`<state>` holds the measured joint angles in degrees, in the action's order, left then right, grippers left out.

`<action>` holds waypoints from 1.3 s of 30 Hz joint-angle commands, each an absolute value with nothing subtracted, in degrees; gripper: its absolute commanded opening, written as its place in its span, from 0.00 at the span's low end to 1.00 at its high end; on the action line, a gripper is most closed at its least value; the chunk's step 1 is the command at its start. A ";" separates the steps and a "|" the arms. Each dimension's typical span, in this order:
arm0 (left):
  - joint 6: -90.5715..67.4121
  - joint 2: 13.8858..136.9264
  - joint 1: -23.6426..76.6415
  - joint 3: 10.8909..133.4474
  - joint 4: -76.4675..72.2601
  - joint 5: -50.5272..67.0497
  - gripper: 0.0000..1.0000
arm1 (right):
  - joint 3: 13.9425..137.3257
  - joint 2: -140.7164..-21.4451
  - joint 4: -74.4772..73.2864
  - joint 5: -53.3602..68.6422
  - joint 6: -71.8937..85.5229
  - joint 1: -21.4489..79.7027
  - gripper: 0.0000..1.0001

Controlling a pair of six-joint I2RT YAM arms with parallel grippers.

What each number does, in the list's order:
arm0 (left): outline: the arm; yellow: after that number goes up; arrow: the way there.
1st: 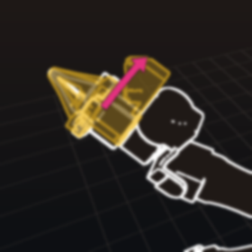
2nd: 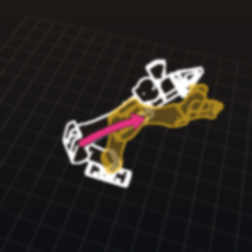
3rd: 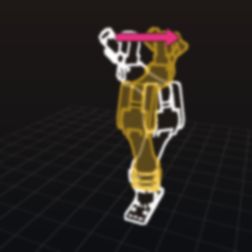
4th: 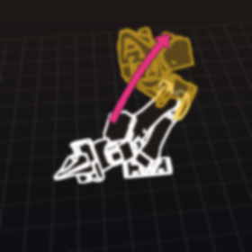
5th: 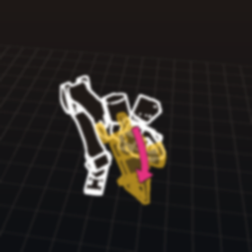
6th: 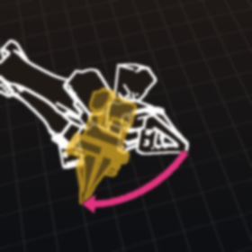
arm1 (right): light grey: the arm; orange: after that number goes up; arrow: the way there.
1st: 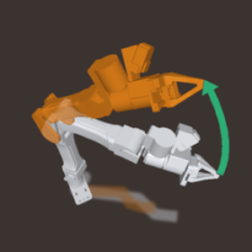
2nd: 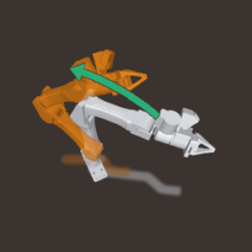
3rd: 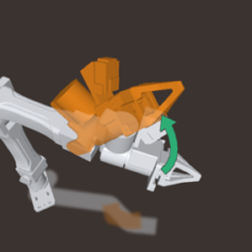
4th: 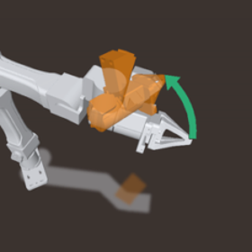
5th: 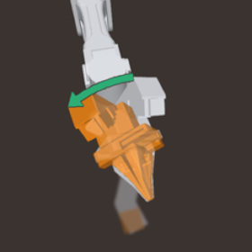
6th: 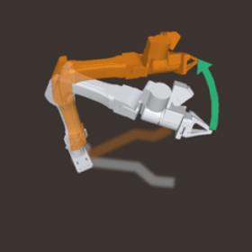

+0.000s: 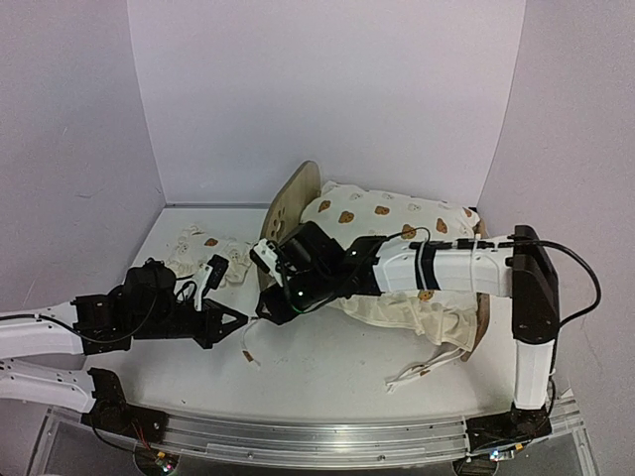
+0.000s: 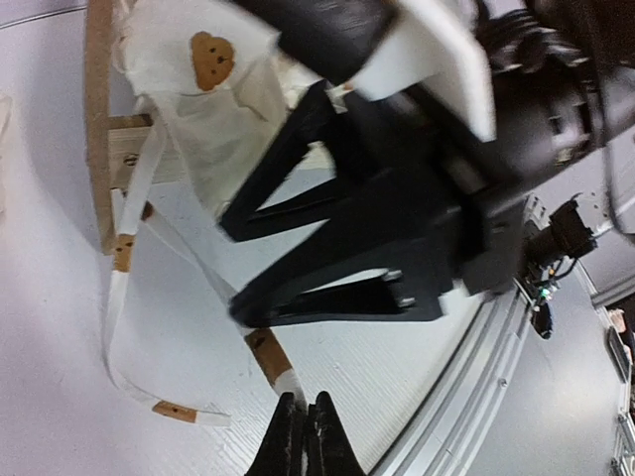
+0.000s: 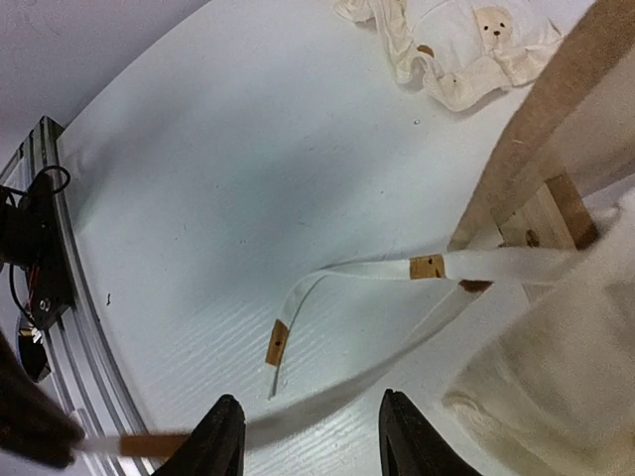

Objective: Set up the pet bed

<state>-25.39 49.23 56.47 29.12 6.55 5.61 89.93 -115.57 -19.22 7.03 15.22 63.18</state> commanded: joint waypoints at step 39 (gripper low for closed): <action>-29.84 49.66 56.21 37.27 11.07 -13.42 0.00 | 77.32 -137.94 46.65 -25.09 43.40 70.13 0.43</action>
<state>-30.22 49.41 56.45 34.41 12.10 -12.86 73.45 -135.63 45.28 -23.57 42.11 69.34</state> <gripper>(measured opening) 0.030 0.486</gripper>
